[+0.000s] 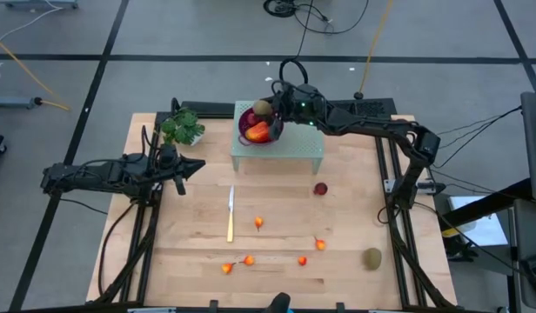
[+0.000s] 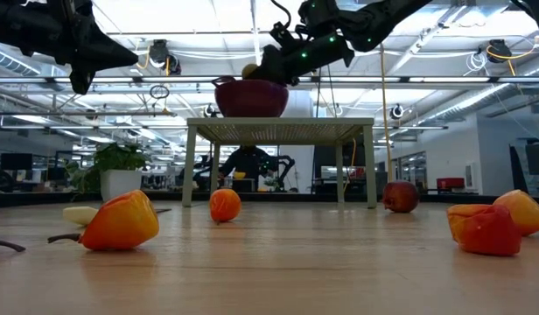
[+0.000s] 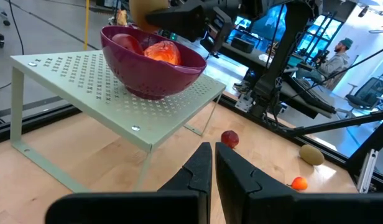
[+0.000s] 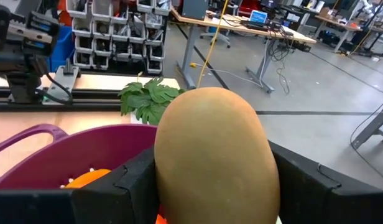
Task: Pick & Place Fruit
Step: Put the kiwi into the strainer bowl on the shelf
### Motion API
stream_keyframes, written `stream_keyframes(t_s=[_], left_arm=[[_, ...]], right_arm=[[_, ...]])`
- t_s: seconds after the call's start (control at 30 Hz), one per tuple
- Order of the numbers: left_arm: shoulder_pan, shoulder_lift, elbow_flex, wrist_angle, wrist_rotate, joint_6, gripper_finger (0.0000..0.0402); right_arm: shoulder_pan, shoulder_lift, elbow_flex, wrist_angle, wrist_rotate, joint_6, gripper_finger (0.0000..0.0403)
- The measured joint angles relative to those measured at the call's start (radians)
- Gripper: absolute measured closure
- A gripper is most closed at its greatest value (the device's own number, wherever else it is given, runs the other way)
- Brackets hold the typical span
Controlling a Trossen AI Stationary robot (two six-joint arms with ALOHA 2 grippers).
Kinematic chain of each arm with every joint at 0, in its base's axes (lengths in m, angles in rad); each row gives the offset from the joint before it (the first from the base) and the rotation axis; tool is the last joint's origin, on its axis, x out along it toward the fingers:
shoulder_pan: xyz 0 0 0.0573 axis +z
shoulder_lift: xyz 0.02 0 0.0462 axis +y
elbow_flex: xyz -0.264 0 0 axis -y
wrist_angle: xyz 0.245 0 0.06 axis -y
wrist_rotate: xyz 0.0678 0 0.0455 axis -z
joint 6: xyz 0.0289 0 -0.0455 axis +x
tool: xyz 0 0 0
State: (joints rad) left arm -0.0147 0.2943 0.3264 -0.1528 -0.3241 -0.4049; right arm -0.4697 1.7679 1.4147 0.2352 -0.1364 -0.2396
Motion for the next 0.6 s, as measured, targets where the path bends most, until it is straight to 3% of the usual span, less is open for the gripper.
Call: stream_keyframes(t_s=[0.6], left_arm=[[0.000, 0.000, 0.000, 0.000, 0.000, 0.000, 0.0382]], right_arm=[[0.000, 0.000, 0.000, -0.001, -0.052, 0.044, 0.0167]])
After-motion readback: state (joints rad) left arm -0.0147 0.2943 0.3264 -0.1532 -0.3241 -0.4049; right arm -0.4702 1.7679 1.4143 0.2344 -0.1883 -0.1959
